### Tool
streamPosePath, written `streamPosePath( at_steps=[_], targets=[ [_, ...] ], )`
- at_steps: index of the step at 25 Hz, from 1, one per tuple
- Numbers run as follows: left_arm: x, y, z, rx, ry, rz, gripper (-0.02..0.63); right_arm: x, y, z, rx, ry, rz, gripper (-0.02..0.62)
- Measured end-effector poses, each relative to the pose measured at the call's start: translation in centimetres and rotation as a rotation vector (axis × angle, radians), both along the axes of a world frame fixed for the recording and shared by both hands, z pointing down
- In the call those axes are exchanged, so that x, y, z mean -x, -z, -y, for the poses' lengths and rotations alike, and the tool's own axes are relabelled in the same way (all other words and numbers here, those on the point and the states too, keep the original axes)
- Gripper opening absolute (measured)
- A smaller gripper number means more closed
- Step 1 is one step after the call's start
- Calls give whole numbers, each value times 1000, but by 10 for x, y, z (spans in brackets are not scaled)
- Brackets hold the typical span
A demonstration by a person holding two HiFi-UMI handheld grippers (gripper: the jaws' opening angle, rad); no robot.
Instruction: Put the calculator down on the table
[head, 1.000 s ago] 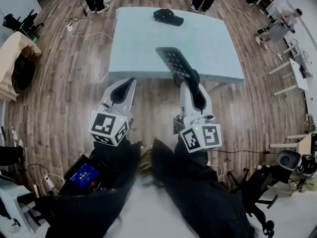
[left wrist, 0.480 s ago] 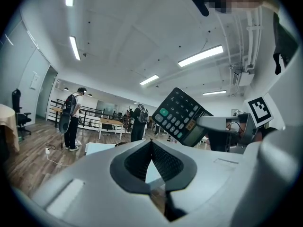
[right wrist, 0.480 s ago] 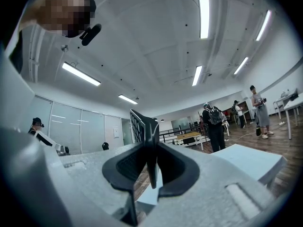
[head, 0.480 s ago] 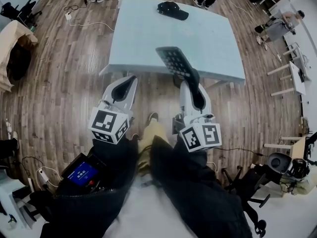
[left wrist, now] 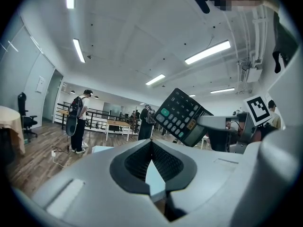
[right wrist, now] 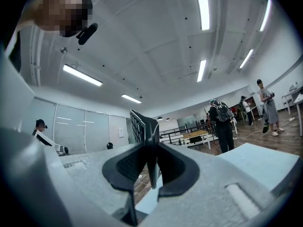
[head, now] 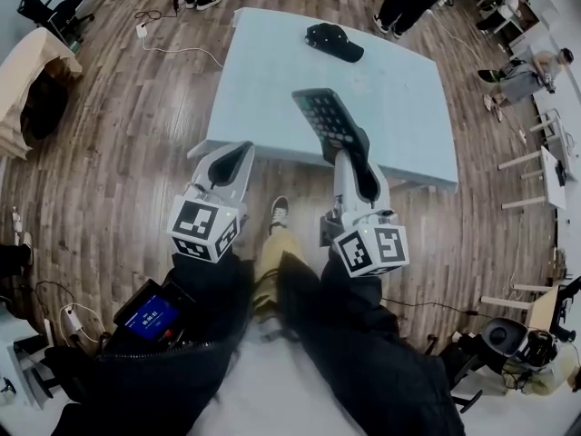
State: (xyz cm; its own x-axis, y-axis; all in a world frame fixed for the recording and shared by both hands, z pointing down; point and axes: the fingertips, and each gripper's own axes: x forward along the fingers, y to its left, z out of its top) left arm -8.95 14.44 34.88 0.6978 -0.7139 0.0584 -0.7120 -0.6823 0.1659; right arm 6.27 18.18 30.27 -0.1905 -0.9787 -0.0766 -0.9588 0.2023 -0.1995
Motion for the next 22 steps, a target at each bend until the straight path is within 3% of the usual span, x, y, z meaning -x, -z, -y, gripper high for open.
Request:
streamPosePath(
  at_steps=[14,22],
  targets=[
    [-71,3,168,17,62,24,3,-61,-6,182,39,127,27,67],
    [-93,-1,224,40,111,78,3,-95,-18,250,66,157,72,67]
  ],
)
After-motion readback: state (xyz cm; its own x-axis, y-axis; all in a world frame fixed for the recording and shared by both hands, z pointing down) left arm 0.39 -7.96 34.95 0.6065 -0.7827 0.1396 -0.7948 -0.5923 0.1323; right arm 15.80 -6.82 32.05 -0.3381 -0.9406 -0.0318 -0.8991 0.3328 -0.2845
